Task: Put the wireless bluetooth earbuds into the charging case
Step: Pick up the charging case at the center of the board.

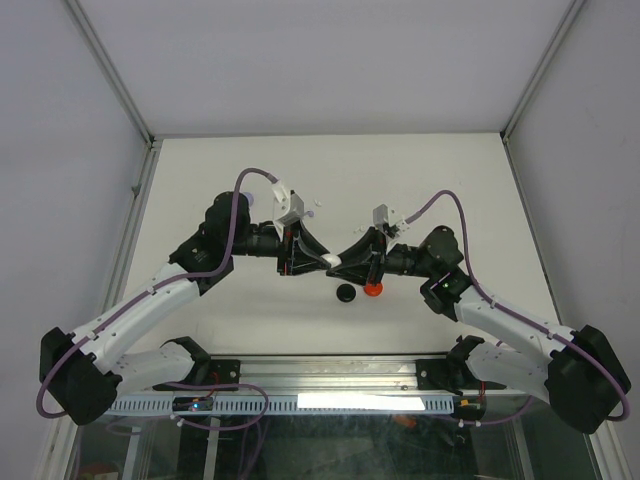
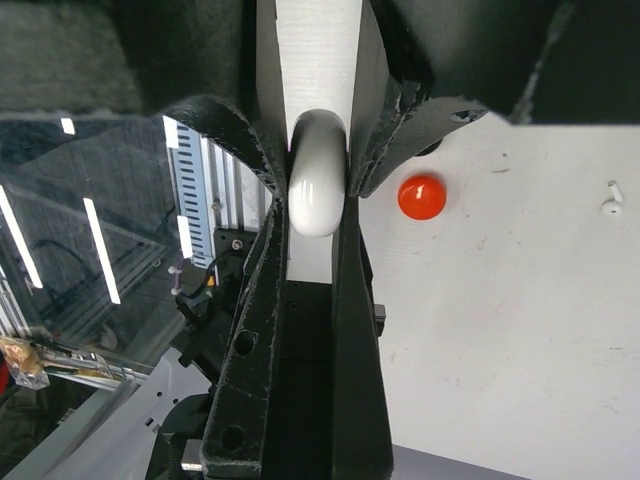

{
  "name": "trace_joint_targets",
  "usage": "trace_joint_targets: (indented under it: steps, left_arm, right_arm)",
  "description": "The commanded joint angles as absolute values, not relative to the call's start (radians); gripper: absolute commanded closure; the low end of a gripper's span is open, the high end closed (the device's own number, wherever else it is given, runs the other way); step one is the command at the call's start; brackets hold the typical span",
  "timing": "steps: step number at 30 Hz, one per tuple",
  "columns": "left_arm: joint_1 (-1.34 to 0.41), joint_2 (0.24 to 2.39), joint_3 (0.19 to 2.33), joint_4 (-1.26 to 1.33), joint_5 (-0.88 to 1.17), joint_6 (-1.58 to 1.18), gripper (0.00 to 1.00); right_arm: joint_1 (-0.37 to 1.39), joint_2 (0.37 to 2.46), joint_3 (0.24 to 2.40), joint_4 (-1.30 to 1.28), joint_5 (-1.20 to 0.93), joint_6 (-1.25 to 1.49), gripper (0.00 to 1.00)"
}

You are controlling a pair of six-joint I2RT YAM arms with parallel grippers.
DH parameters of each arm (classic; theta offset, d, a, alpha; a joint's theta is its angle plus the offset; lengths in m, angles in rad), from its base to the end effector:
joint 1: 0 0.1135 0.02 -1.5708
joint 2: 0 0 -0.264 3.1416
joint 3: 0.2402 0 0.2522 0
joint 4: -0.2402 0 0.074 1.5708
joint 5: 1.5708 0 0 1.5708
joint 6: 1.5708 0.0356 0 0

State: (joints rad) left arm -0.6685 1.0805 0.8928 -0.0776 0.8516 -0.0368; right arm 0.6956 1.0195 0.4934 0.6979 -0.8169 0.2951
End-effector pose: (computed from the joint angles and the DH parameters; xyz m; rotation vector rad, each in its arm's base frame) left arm 0.1730 -0.1708 0.3341 1.1687 1.5384 -1.2589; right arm 0.1527 0.1613 0.2841 -1.0062 1.2563 1.3536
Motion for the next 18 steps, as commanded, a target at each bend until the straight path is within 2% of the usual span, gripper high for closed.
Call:
trace_joint_targets:
  steps: [1,4,8,18]
  left_arm:
    - [-0.67,1.045,0.888,0.001,0.798,-0.046,0.65]
    - [-0.669,1.049,0.885,0.001,0.776,-0.05,0.58]
    - [-0.655,1.052,0.884,0.002,0.74,-0.059,0.52]
    - [-0.637,1.061,0.889,-0.012,0.681,-0.068,0.46]
  right_arm:
    - [0.696,1.01,0.505,0.747,-0.859,0.309,0.98]
    - [0.696,1.002,0.506,0.748,-0.865,0.312,0.98]
    - [0.696,0.993,0.504,0.746,-0.869,0.312,0.98]
    - [0.697,0.974,0.502,0.749,-0.879,0.315,0.99]
